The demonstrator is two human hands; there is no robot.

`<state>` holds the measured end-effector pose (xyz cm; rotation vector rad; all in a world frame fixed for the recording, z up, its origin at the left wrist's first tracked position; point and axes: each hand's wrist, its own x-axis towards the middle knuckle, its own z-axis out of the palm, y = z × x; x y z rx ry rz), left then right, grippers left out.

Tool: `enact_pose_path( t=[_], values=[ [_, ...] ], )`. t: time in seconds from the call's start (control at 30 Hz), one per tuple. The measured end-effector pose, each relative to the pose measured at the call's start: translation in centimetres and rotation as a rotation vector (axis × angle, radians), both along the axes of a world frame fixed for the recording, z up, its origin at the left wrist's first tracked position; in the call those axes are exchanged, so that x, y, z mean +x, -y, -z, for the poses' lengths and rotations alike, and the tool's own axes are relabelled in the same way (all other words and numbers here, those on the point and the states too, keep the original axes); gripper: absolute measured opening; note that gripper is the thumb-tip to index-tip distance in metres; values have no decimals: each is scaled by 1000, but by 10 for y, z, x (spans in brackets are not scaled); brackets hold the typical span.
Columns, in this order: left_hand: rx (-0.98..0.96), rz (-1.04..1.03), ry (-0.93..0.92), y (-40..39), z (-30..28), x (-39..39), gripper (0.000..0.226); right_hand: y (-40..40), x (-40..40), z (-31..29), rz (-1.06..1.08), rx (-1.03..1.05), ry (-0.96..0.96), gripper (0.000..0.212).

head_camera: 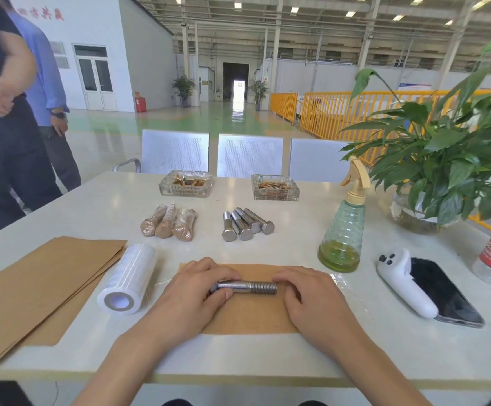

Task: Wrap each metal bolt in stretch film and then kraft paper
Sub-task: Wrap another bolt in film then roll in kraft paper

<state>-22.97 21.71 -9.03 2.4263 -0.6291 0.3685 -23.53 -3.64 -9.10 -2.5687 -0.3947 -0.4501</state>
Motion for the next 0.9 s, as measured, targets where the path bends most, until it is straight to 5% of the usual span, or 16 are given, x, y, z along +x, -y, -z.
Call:
enact_pose_path(
  t=[0.4,0.57,0.7,0.83,0.9],
  values=[
    [12,1,-1,-1,4,-3,31,0,1,2,15,83,26,28],
    [7,6,-10,-3,6,-1,31,17,6,-26,261,660,316,24],
    [-10,7,-20,-3,6,0,33,40,24,-67,461,882,545,36],
    [0,2,-24,-3,4,1,32,57,53,-99,446,863,276,70],
    [-5,1,-23,-3,4,2,33,58,66,-105,373,850,98,69]
  ],
)
